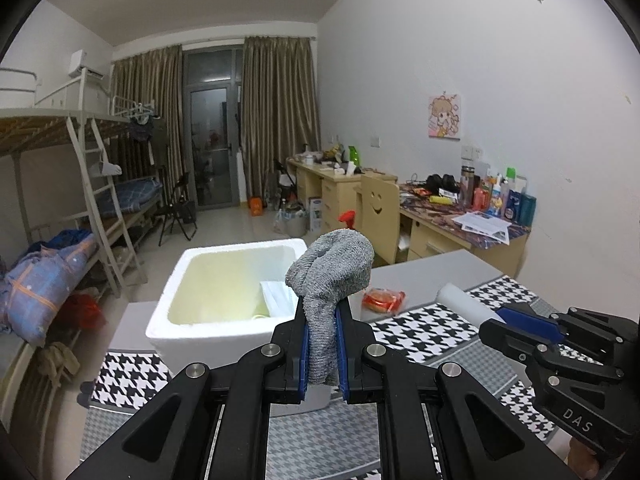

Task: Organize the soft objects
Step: 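Carry the sock in the left tool while the right tool carries the tube over the foam box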

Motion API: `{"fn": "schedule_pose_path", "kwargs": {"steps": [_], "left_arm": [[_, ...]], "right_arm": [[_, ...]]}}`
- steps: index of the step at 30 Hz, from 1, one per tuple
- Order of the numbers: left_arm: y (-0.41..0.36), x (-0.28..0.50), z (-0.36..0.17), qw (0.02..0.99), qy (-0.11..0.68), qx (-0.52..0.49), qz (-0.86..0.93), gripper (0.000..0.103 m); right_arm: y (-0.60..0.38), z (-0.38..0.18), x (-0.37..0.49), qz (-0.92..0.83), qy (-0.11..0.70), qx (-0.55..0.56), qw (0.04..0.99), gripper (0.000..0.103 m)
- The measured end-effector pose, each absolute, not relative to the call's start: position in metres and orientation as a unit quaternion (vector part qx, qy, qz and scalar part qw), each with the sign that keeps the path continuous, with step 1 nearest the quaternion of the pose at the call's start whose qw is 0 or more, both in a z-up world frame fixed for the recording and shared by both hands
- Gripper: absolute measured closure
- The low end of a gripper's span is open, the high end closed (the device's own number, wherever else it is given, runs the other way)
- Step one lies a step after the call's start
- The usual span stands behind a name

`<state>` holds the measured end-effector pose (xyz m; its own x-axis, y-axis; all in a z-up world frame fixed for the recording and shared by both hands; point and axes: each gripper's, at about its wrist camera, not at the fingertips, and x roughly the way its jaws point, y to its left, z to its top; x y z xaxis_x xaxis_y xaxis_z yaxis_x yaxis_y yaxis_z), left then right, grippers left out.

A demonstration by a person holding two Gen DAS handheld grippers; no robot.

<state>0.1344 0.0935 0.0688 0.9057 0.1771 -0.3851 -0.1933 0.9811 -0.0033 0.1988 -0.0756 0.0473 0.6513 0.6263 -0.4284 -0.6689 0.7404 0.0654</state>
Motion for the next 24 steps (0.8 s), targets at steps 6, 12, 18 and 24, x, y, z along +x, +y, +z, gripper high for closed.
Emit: {"fn": "schedule_pose_path", "kwargs": {"steps": [6, 12, 18, 24], "left_arm": [[0.101, 0.139, 0.075, 0.976, 0.189, -0.015, 0.11, 0.091], [0.105, 0.143, 0.088, 0.977, 0.174, -0.002, 0.12, 0.091], [0.116, 0.151, 0.098, 0.977, 0.166, 0.0, 0.135, 0.091], [0.126, 0.16, 0.101, 0.975, 0.164, -0.001, 0.147, 0.091]], "right_arm": [[-0.068, 0.059, 0.204, 0.357, 0.217, -0.04, 0.908, 0.08], [-0.058, 0.067, 0.21, 0.35, 0.209, -0.046, 0.912, 0.08], [-0.049, 0.074, 0.216, 0.346, 0.205, -0.051, 0.914, 0.08], [-0.037, 0.083, 0.214, 0.357, 0.194, -0.058, 0.912, 0.08]]}}
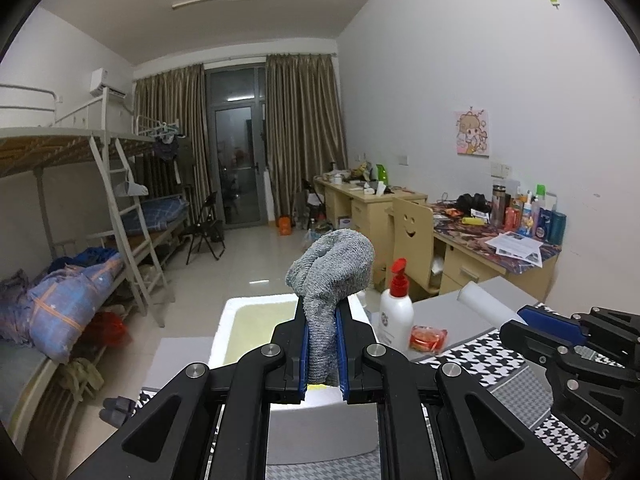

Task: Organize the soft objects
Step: 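Carry the sock in the left tool while the right tool carries the tube over the foam box, then lower the grey sock into the foam box and open the left tool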

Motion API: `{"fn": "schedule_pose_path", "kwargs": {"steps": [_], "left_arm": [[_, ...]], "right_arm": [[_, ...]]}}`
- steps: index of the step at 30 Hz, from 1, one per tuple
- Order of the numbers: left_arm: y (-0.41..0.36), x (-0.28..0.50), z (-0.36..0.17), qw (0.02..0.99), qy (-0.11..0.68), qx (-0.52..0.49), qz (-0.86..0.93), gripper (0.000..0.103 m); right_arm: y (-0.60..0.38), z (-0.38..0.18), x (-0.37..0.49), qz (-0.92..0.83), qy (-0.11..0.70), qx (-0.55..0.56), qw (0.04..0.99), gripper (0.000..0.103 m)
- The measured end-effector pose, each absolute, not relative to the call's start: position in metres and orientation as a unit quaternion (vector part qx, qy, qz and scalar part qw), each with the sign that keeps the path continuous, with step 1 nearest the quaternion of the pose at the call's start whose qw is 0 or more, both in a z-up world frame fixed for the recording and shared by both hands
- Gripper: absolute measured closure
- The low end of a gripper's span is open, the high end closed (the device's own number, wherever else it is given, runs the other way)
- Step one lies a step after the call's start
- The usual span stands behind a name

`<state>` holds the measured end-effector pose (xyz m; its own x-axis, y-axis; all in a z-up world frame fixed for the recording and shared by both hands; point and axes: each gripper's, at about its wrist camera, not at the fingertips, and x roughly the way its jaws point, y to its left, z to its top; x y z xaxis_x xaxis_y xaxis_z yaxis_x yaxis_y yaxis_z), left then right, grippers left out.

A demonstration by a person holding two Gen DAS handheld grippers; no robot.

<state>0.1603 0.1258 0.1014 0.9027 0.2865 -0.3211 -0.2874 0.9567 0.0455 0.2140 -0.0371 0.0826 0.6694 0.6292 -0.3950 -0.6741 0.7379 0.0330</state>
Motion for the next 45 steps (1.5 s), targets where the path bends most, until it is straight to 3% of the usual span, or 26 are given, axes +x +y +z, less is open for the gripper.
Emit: {"fn": "schedule_pose_path", "kwargs": {"steps": [26, 28, 30, 33, 38, 45], "left_arm": [[0.173, 0.205, 0.082, 0.963, 0.194, -0.018, 0.186, 0.09], [0.177, 0.212, 0.076, 0.961, 0.208, -0.022, 0.184, 0.083], [0.182, 0.215, 0.071, 0.957, 0.219, -0.024, 0.187, 0.049], [0.187, 0.212, 0.066, 0.955, 0.216, -0.029, 0.199, 0.028], [0.19, 0.202, 0.064, 0.954, 0.212, -0.033, 0.209, 0.009], [0.197, 0.19, 0.066, 0.952, 0.204, -0.037, 0.225, 0.001]], "right_arm": [[0.008, 0.09, 0.236, 0.385, 0.218, -0.061, 0.895, 0.08], [0.011, 0.088, 0.239, 0.386, 0.223, -0.062, 0.893, 0.08], [0.013, 0.088, 0.241, 0.386, 0.225, -0.063, 0.892, 0.08], [0.015, 0.088, 0.245, 0.386, 0.228, -0.063, 0.892, 0.08], [0.022, 0.085, 0.25, 0.386, 0.236, -0.065, 0.889, 0.08], [0.036, 0.08, 0.258, 0.395, 0.248, -0.068, 0.882, 0.08]]}}
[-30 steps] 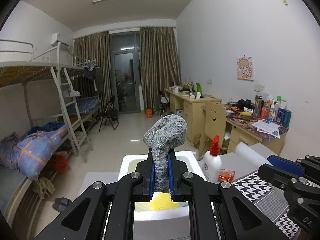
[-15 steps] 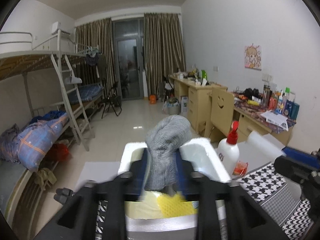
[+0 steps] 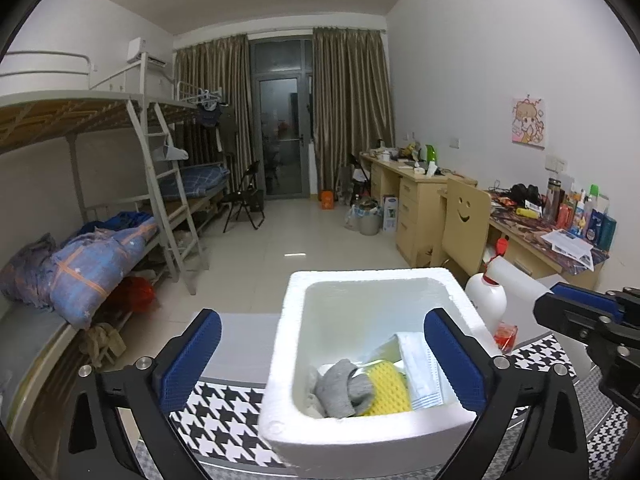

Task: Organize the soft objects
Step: 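Lower the grey sock into the foam box and open the left tool, then lower the white foam tube into the foam box and open the right tool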

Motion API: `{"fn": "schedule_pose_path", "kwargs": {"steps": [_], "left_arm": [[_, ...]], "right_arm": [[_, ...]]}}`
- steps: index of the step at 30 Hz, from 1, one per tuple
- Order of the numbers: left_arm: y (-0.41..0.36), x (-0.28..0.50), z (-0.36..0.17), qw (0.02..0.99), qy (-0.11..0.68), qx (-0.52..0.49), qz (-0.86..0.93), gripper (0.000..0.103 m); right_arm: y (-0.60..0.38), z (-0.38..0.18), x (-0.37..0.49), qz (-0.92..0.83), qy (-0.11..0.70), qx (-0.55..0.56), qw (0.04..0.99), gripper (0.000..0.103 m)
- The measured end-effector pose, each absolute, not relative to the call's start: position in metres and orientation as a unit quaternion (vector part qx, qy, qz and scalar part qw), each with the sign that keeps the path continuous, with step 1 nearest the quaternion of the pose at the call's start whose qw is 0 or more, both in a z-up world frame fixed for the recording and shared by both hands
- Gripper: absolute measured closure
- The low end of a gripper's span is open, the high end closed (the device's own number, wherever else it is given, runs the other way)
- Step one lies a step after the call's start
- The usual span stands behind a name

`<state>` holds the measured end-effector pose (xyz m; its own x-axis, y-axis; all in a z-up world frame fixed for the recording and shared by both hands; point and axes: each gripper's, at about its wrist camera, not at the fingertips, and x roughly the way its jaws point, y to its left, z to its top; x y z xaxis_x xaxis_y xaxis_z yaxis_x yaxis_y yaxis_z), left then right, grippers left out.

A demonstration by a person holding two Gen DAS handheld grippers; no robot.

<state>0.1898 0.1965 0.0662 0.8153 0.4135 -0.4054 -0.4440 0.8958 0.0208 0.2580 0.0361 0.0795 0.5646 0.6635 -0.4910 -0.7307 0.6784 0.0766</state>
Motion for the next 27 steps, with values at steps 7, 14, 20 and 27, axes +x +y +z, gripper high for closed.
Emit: {"fn": "schedule_pose_path", "kwargs": {"steps": [7, 14, 20, 27], "left_arm": [[0.205, 0.177, 0.066, 0.948, 0.204, -0.045, 0.241, 0.001], [0.213, 0.165, 0.064, 0.944, 0.202, -0.052, 0.255, 0.001], [0.221, 0.156, 0.058, 0.94, 0.208, -0.06, 0.263, 0.001], [0.222, 0.137, 0.06, 0.941, 0.198, -0.067, 0.268, 0.001]], "right_arm": [[0.049, 0.079, 0.256, 0.407, 0.248, -0.075, 0.876, 0.08], [0.062, 0.077, 0.255, 0.415, 0.25, -0.081, 0.871, 0.08], [0.072, 0.073, 0.259, 0.417, 0.253, -0.082, 0.869, 0.08], [0.085, 0.067, 0.265, 0.418, 0.266, -0.085, 0.864, 0.08]]}}
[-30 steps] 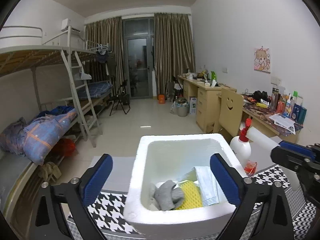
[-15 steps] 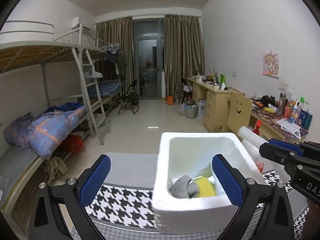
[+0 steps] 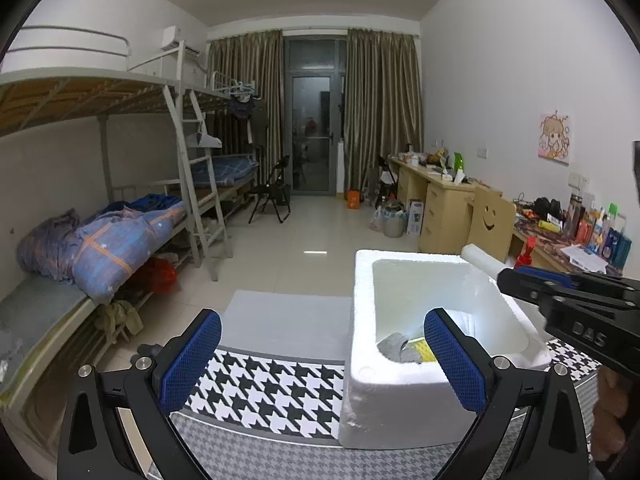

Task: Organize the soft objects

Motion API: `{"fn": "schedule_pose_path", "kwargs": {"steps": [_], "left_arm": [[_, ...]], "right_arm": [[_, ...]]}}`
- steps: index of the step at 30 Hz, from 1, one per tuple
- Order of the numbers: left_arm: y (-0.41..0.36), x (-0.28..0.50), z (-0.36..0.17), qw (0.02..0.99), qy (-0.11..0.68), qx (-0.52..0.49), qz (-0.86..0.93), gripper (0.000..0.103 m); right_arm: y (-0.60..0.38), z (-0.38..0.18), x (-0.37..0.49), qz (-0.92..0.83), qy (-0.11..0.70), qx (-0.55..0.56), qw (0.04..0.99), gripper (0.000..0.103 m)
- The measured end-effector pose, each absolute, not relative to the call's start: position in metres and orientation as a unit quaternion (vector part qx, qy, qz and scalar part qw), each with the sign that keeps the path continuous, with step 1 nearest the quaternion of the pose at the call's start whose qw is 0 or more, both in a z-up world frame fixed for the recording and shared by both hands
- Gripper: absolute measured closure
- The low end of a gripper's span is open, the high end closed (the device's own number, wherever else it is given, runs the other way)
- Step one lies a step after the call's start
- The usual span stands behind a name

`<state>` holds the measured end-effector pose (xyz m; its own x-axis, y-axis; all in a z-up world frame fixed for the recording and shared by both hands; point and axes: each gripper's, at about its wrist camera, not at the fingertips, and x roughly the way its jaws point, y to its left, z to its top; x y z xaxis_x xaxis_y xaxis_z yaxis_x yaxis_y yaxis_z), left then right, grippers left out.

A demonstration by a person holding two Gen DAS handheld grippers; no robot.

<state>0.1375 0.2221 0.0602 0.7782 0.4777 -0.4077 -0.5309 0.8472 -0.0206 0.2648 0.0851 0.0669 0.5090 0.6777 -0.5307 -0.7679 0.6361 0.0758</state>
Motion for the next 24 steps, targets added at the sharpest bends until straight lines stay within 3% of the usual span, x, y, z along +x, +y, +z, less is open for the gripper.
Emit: {"fn": "schedule_pose_path", "kwargs": {"steps": [11, 13, 15, 17, 24], "left_arm": [[0.231, 0.128, 0.055, 0.935, 0.199, -0.074, 0.285, 0.001], [0.232, 0.13, 0.055, 0.934, 0.2, -0.074, 0.285, 0.001], [0.232, 0.128, 0.055, 0.935, 0.198, -0.075, 0.285, 0.001], [0.233, 0.128, 0.054, 0.935, 0.197, -0.076, 0.287, 0.001], [0.236, 0.126, 0.055, 0.936, 0.194, -0.077, 0.284, 0.001]], "right_arm": [[0.101, 0.056, 0.274, 0.423, 0.283, -0.087, 0.856, 0.08], [0.103, 0.053, 0.277, 0.423, 0.299, -0.087, 0.851, 0.071], [0.103, 0.054, 0.277, 0.42, 0.302, -0.082, 0.852, 0.043], [0.099, 0.058, 0.272, 0.418, 0.285, -0.079, 0.859, 0.028], [0.092, 0.064, 0.266, 0.42, 0.278, -0.071, 0.861, 0.026]]}}
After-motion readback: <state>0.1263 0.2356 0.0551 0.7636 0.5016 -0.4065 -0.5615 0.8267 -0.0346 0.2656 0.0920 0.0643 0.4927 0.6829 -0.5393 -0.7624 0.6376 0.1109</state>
